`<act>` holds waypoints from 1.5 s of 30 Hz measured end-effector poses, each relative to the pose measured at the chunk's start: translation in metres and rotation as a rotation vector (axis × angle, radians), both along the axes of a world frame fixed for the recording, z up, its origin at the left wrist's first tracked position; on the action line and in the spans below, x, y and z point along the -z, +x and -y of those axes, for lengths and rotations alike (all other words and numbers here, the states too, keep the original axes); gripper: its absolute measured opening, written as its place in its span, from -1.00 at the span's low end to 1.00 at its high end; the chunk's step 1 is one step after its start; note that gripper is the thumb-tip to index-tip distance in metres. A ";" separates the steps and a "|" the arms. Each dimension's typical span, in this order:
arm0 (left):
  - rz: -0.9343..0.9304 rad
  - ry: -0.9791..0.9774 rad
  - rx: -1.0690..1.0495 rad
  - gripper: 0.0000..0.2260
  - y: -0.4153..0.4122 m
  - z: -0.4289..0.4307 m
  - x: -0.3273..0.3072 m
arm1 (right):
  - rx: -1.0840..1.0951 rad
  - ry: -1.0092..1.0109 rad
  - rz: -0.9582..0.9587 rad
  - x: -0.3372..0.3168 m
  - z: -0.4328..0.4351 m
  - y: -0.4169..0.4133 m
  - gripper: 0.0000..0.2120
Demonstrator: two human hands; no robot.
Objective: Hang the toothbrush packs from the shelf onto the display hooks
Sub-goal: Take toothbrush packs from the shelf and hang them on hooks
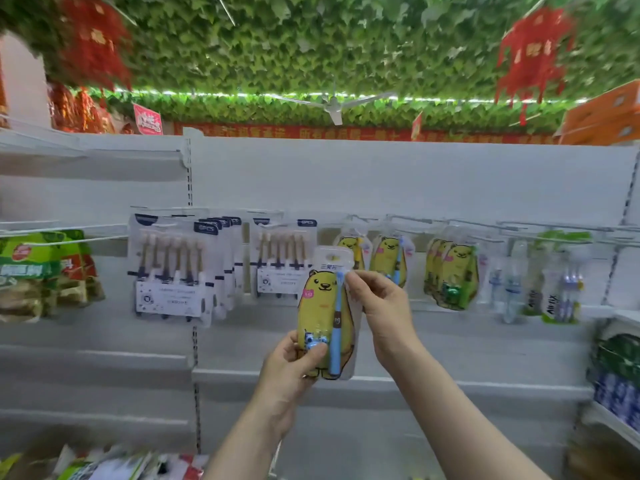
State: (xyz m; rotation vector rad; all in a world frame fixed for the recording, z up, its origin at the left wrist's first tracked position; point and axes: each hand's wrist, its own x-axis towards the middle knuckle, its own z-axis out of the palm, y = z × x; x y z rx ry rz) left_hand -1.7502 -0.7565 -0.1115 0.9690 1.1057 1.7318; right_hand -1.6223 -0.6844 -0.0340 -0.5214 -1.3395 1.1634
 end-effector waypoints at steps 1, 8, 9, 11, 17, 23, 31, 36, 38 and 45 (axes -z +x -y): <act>-0.009 0.002 0.018 -0.78 0.019 -0.007 -0.001 | 0.020 0.011 -0.006 -0.001 -0.005 0.020 -0.87; -0.028 0.011 0.107 -0.78 0.119 -0.047 -0.007 | 0.118 0.052 -0.021 -0.009 -0.040 0.128 -0.94; -0.028 0.018 0.112 -0.78 0.126 -0.050 -0.008 | 0.123 0.054 -0.008 -0.011 -0.046 0.136 -0.96; -0.013 0.028 0.108 -0.78 0.141 -0.057 -0.009 | 0.120 0.067 0.022 -0.015 -0.057 0.151 -0.99; 0.044 0.037 0.049 -0.69 0.157 -0.071 -0.020 | 0.086 0.077 0.087 -0.031 -0.084 0.158 -0.91; 0.045 0.047 0.013 -0.79 0.154 -0.092 -0.028 | 0.077 0.059 0.058 -0.039 -0.109 0.149 -0.86; 0.061 0.065 0.001 -0.78 0.142 -0.122 -0.028 | 0.058 0.009 0.065 -0.036 -0.137 0.140 -0.82; -0.018 0.095 0.041 -0.76 0.133 -0.146 -0.026 | 0.031 0.058 0.040 -0.033 -0.154 0.138 -0.89; -0.034 0.108 0.073 -0.76 0.128 -0.156 -0.022 | 0.016 0.086 0.013 -0.028 -0.159 0.138 -0.90; 0.031 0.198 0.153 -0.66 0.119 -0.188 -0.017 | 0.056 0.217 0.018 -0.029 -0.171 0.138 -0.87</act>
